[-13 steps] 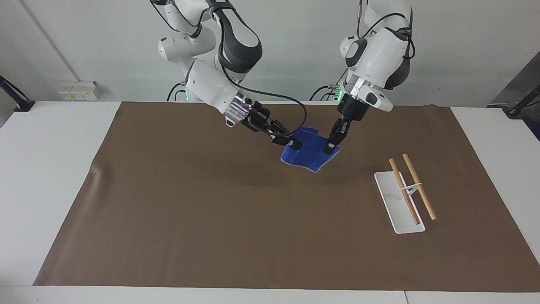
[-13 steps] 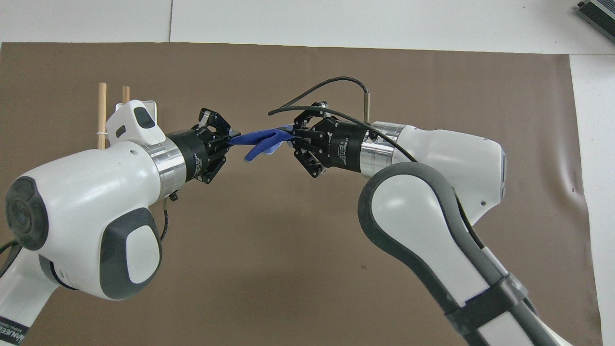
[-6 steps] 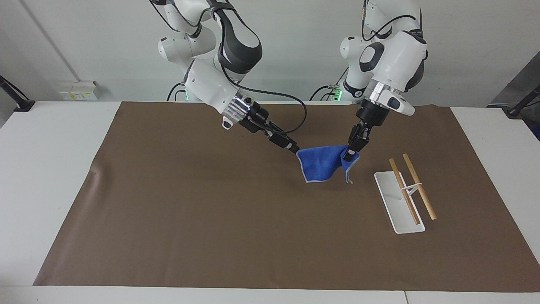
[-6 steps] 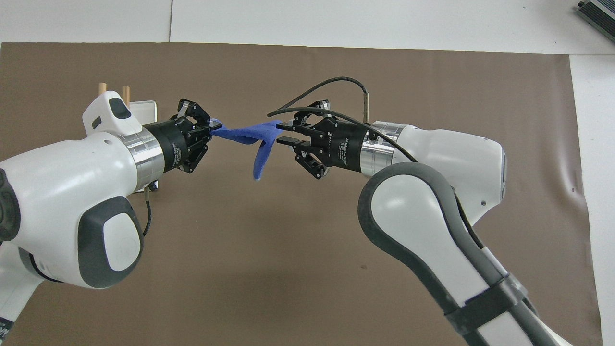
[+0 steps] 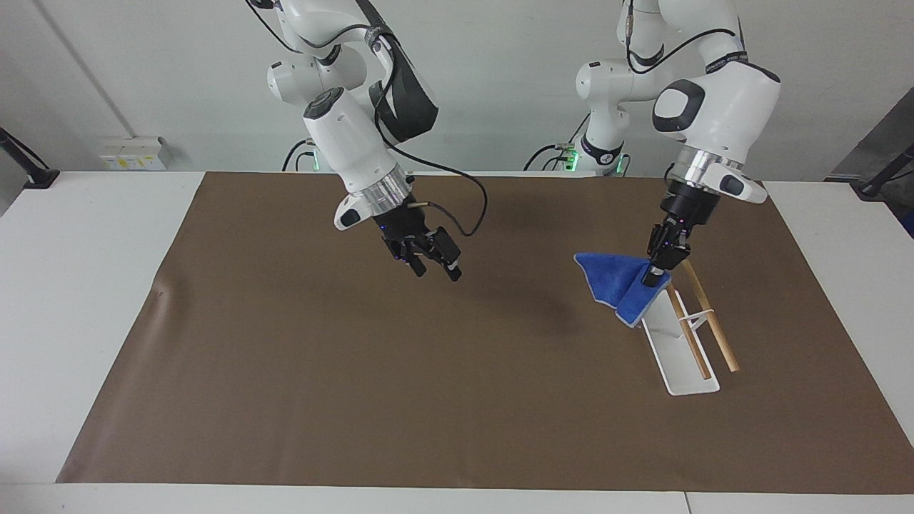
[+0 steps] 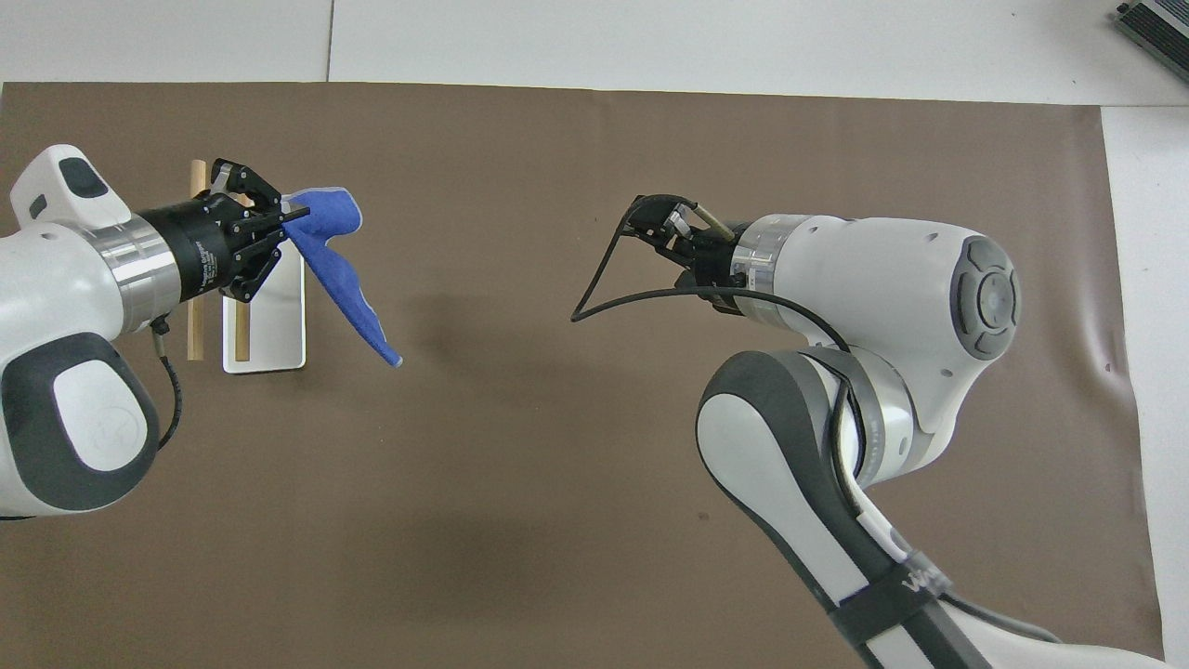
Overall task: Right arm passes towel to left arm to hang
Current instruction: 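Move the towel over the dowels while the right gripper withdraws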
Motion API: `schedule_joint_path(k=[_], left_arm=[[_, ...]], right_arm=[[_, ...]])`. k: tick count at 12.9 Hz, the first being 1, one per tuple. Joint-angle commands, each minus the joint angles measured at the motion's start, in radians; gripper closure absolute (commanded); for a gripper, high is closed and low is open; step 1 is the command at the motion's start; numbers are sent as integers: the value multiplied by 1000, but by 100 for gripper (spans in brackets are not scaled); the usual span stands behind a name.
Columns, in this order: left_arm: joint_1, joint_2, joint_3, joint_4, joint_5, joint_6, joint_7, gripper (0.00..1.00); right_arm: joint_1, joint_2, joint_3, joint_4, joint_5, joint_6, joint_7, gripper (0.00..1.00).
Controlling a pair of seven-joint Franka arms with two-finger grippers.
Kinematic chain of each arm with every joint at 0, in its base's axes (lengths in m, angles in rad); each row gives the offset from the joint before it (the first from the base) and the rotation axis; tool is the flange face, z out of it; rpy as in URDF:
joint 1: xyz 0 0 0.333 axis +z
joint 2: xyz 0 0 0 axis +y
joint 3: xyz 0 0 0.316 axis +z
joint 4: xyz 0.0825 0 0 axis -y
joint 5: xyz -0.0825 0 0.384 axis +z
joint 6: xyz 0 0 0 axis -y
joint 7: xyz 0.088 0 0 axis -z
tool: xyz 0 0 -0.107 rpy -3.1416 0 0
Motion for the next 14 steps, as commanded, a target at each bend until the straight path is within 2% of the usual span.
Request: schedule_joint_path(k=[1,3,6,9,10,12,14], left_arm=[[0,-5,87,-1,-4,-40,112,100],[4,-4,119,-1,-4,-38,176,100],[4,-2,190,1,-4,-36,357,100],[12,1,223,4,-1,-33,385,100],[12,7,239,7,23,-33,391,100],[12,9,265,8,150,-39,388,100],[13,6,277,1,174,-41,388,100]], right_arm=[[-62,-28,6,-8,-207,-90,-119,0],[-99,-57,6,5,-290,-185,-148,0],[-150,-111,3,55,-297,-354,-199,0],[-191,-163,0,86,-298,-472,-222,0],[-199,-176,-2,104,-303,-514,-225,0],[-227,-176,-2,179,-315,-621,-254,0],[-250,-174,0,224,-323,-680,-296,0]])
